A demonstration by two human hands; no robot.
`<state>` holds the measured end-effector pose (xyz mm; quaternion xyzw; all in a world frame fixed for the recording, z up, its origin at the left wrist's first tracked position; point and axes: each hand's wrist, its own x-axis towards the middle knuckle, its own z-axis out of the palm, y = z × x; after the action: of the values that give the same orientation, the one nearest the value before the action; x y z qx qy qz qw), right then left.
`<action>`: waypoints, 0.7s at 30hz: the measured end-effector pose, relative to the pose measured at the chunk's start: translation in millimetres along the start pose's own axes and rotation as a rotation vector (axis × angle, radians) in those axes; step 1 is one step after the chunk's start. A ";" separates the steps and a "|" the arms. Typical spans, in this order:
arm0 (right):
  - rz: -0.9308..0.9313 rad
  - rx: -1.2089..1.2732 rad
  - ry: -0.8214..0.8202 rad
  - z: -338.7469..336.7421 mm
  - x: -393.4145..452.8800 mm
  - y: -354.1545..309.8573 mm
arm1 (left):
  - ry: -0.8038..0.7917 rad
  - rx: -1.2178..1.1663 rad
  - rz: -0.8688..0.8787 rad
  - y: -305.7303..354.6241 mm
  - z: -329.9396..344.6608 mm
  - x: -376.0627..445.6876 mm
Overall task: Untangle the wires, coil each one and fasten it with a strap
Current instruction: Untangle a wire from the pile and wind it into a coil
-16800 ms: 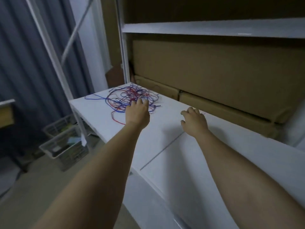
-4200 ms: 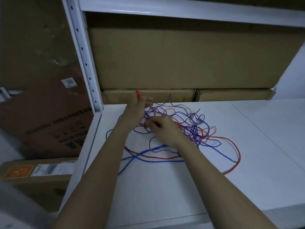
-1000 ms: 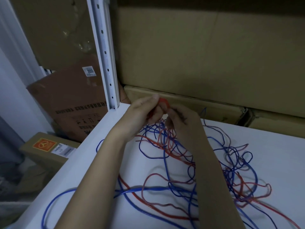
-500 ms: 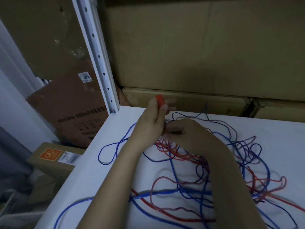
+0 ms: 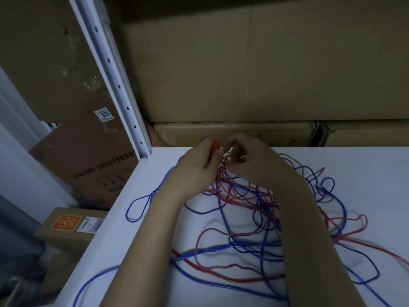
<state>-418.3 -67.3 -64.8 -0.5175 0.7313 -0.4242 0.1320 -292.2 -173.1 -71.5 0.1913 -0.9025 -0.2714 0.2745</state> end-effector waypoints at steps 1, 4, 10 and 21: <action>0.012 -0.029 -0.043 -1.4 -1.7 1.6 | -0.033 -0.005 -0.014 0.1 -0.8 -0.7; 0.033 -0.121 -0.064 -2.3 -4.7 6.7 | -0.133 -0.036 -0.054 0.9 -5.2 -4.0; -0.079 -0.217 0.201 1.8 -14.9 6.0 | -0.156 -0.070 -0.069 14.0 -14.1 -14.6; -0.112 0.227 0.290 2.7 -41.6 -43.5 | -0.147 -0.513 -0.169 55.9 -42.7 -42.6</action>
<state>-370.7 -36.9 -43.8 -0.4725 0.6601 -0.5809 0.0589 -244.6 -125.0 -25.0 0.1699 -0.8027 -0.5259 0.2243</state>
